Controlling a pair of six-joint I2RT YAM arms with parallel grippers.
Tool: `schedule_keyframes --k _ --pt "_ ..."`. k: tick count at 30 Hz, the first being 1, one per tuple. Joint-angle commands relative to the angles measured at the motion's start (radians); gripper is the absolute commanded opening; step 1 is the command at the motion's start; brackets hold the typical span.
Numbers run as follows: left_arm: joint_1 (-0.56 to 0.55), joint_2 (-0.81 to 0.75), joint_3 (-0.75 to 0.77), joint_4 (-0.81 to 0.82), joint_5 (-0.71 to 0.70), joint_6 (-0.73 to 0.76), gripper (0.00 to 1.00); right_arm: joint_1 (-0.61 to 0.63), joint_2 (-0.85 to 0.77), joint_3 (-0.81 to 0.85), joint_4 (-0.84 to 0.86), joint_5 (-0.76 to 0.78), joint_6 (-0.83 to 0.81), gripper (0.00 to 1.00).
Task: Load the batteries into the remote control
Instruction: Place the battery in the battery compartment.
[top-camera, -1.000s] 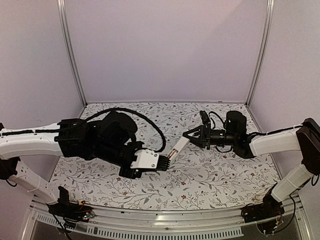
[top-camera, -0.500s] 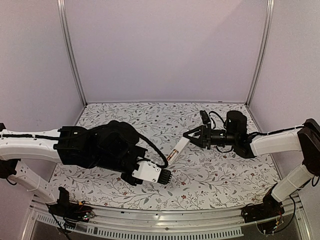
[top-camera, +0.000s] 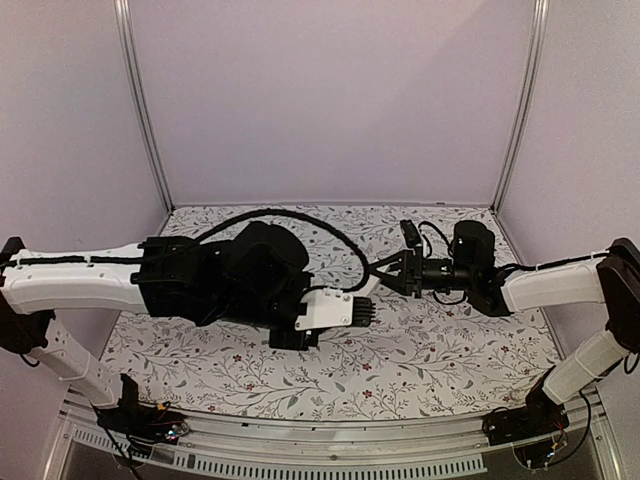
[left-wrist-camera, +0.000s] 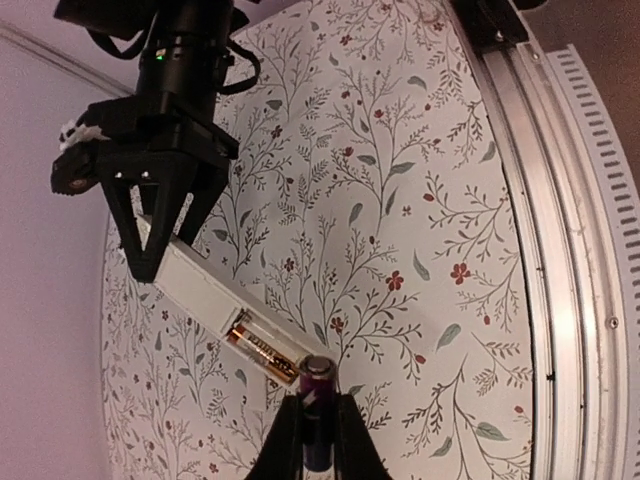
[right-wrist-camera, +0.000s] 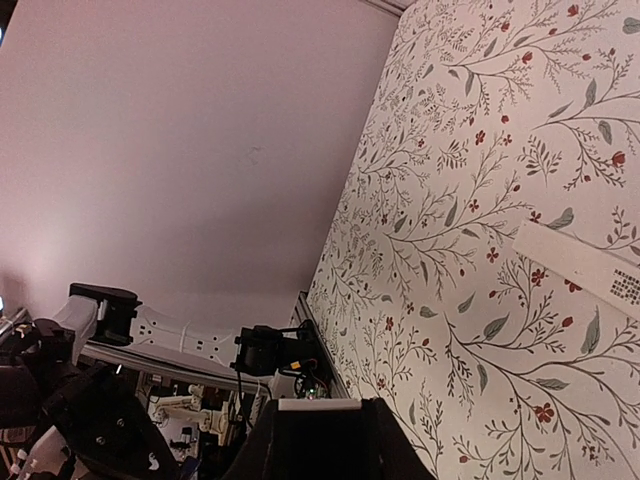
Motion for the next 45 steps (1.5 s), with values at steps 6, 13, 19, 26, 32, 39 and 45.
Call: schedule_keyframes --k 6,13,19,26,32,39,45 --pt "0.171 0.246 0.259 -0.282 0.175 -0.533 0.00 0.007 -0.006 -0.001 0.042 0.028 0.017 0.00" --pt "0.258 0.321 0.326 -0.318 0.356 -0.654 0.00 0.007 0.007 0.001 0.045 0.049 0.042 0.00" --pt "0.271 0.378 0.378 -0.353 0.352 -0.691 0.00 0.008 0.015 -0.002 0.022 0.079 0.063 0.00" --pt "0.280 0.428 0.421 -0.382 0.325 -0.731 0.00 0.011 0.012 -0.001 0.014 0.094 0.070 0.00" --pt "0.289 0.465 0.458 -0.402 0.273 -0.753 0.00 0.010 0.011 0.000 0.016 0.091 0.070 0.00" --pt "0.299 0.492 0.484 -0.418 0.246 -0.768 0.00 0.010 0.007 -0.006 0.019 0.096 0.071 0.00" --pt "0.299 0.522 0.517 -0.436 0.228 -0.770 0.00 0.011 0.012 -0.002 0.022 0.099 0.080 0.00"
